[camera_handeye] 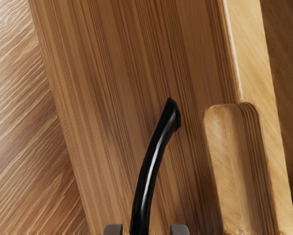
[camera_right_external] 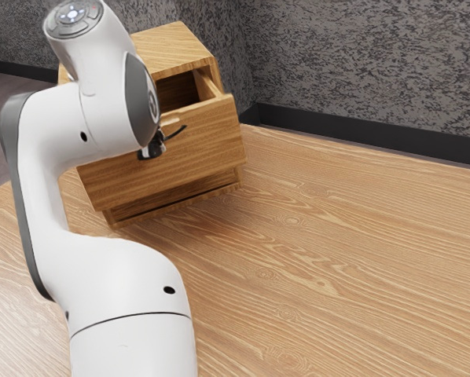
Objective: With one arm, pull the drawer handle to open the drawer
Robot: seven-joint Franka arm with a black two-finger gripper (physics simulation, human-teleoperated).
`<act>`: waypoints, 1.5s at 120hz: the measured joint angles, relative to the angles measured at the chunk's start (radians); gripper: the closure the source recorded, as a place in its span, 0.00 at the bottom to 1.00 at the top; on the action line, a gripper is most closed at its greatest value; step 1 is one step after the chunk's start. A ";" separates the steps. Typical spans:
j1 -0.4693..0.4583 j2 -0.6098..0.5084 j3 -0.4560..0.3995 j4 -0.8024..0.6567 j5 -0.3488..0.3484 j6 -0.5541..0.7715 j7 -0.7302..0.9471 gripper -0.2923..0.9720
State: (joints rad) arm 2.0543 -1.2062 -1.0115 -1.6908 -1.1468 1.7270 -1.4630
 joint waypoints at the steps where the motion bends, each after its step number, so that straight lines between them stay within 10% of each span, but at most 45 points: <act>1: -0.001 0.000 0.000 0.000 0.001 0.000 0.000 0.74; 160: -0.132 -0.049 0.074 -0.083 0.072 0.001 -0.052 0.74; 180: -0.256 -0.026 0.162 -0.053 0.149 -0.001 -0.070 0.66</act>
State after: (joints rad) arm 1.7986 -1.2323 -0.8492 -1.7433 -0.9977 1.7262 -1.5332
